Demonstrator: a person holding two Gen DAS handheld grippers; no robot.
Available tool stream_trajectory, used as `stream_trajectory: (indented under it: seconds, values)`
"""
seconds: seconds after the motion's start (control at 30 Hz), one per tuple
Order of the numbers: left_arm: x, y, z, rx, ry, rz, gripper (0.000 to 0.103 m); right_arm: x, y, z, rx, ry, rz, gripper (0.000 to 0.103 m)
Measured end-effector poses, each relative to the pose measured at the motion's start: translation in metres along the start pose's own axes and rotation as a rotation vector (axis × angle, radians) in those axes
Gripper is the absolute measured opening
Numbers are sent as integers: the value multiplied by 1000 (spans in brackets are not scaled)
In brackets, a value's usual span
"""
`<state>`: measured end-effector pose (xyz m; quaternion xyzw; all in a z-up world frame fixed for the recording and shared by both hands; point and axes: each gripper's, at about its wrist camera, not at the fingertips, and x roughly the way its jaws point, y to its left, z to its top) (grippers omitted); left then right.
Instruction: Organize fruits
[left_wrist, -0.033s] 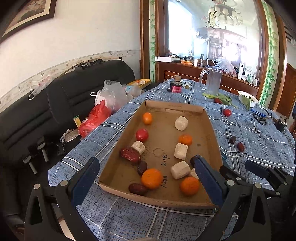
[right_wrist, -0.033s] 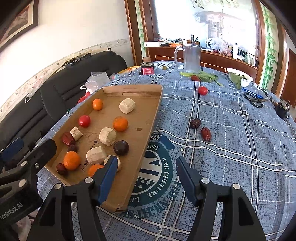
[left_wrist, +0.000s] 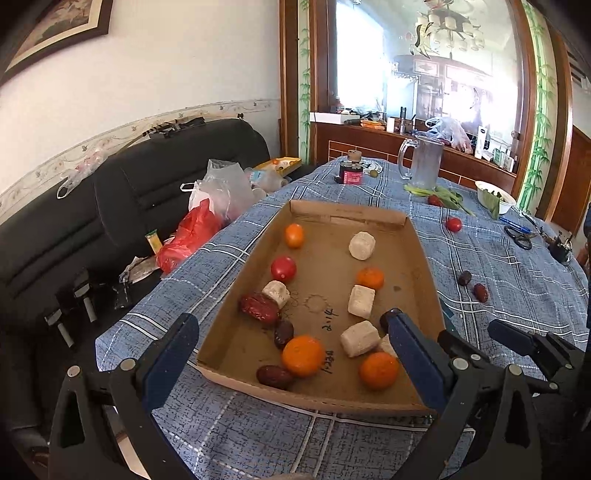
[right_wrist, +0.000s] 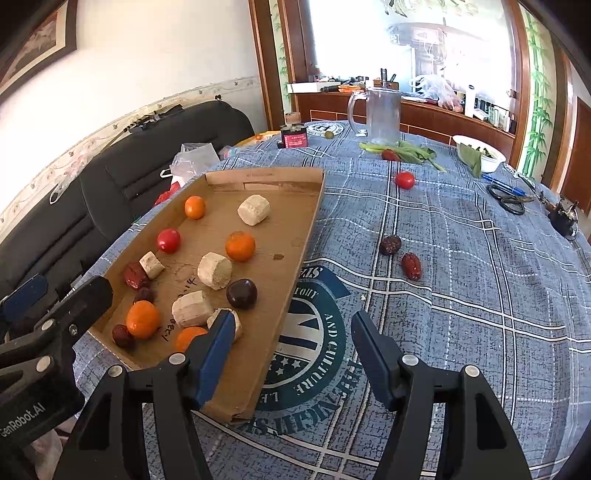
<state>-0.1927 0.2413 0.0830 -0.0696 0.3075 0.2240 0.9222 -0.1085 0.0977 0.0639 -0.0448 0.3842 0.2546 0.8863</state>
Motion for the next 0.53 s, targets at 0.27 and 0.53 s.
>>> stream_trajectory:
  seconds: [0.27,0.53]
  values:
    - [-2,0,-1,-5,-17,5,103,0,4,-1,-10,2,-3,70]
    - [-2,1,-2,-9,-2,6,103,-1,6,-1,-18,2,-9,70]
